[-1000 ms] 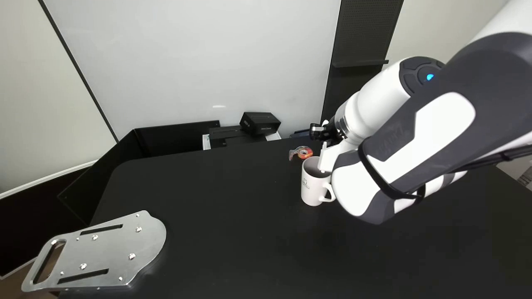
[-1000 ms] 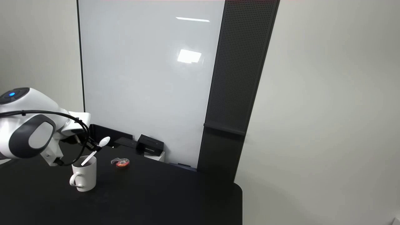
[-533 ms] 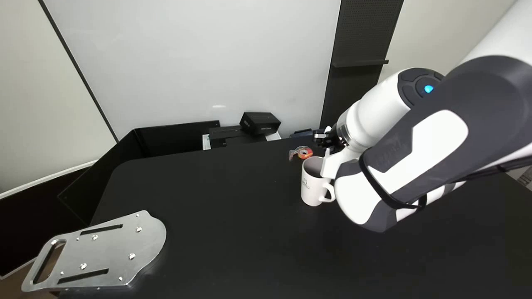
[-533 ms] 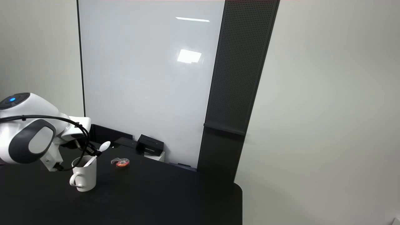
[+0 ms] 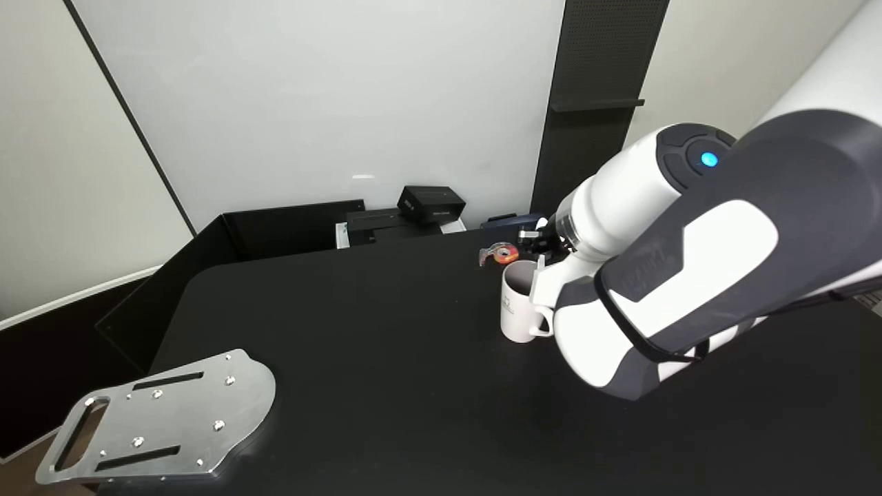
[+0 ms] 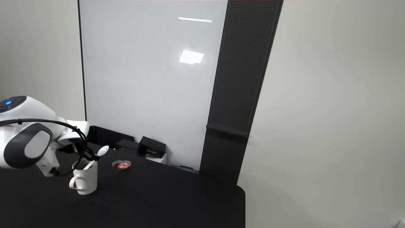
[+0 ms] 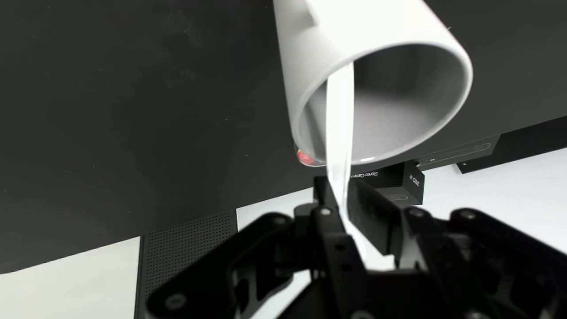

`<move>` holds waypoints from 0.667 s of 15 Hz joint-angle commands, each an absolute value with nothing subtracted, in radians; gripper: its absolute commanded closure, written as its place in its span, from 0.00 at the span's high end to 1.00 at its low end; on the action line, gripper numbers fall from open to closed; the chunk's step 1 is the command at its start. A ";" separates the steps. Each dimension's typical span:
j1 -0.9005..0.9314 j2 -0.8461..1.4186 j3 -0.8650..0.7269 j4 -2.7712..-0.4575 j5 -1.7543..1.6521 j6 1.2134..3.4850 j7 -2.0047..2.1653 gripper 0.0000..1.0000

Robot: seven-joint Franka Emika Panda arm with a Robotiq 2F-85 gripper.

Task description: Put the spoon in the mug

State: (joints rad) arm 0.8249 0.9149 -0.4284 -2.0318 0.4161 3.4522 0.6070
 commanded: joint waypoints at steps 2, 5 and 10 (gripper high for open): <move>0.838 0.916 -0.433 -2.058 0.421 3.457 0.638 0.21; 0.800 0.898 -0.370 -2.097 0.524 3.471 0.530 0.46; 0.848 0.888 -0.398 -2.127 0.596 3.439 0.511 0.79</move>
